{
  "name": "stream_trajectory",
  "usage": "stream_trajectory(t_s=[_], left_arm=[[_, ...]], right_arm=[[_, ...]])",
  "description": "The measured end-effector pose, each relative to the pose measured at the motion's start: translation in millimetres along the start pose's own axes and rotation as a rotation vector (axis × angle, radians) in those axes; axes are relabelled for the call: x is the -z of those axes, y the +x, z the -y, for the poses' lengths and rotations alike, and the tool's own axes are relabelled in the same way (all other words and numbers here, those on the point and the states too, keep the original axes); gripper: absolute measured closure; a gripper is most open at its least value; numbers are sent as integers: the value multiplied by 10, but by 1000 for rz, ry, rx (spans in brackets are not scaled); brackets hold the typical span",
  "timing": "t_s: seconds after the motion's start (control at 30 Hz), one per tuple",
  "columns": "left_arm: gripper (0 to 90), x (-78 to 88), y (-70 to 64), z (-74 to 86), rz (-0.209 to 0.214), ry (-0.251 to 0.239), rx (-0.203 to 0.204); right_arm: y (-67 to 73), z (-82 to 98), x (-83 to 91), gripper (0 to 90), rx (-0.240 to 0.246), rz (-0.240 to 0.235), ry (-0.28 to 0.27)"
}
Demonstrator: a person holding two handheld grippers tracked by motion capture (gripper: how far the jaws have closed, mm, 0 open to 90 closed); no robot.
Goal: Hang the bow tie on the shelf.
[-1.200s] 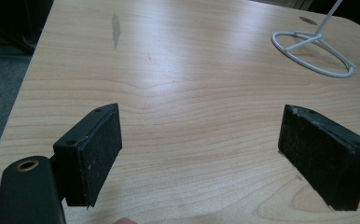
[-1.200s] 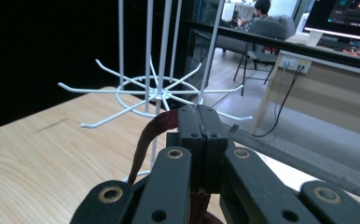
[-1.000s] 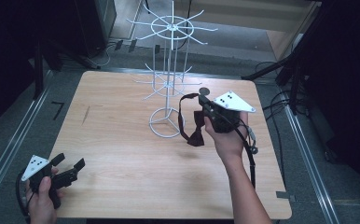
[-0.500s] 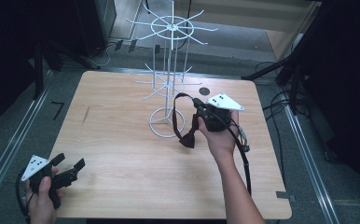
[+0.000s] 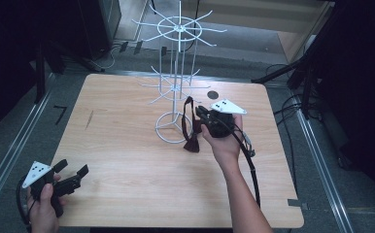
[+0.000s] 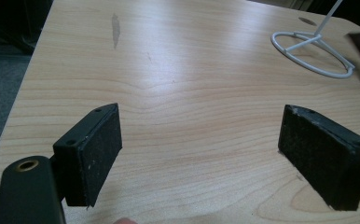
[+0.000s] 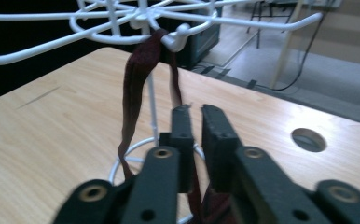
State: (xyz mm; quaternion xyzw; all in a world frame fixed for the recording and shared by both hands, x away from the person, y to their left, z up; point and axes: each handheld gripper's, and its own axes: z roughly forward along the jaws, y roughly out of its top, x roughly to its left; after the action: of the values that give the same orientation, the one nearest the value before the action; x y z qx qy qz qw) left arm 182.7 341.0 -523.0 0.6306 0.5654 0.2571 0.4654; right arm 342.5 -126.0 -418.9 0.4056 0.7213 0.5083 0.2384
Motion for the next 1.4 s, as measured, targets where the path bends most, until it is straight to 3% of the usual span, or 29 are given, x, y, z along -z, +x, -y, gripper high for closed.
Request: stream_trajectory(t_s=[0.17, 0.3, 0.4, 0.87, 1.4], left_arm=[[143, 1, -1, 0, 0, 0, -1], [143, 1, -3, 0, -1, 0, -1], [143, 0, -5, 0, -2, 0, -3], [144, 1, -10, -1, -4, 5, -7], [144, 2, -13, 1, -6, 3, -10]], right_arm=[[-39, 39, 37, 535, -18, -22, 0], [-108, 98, 110, 371, -38, 4, 22], [-193, 169, 202, 319, -62, 17, 33], [-467, 485, 608, 166, -95, 30, 72], [-702, 843, 959, 160, -156, 75, 80]])
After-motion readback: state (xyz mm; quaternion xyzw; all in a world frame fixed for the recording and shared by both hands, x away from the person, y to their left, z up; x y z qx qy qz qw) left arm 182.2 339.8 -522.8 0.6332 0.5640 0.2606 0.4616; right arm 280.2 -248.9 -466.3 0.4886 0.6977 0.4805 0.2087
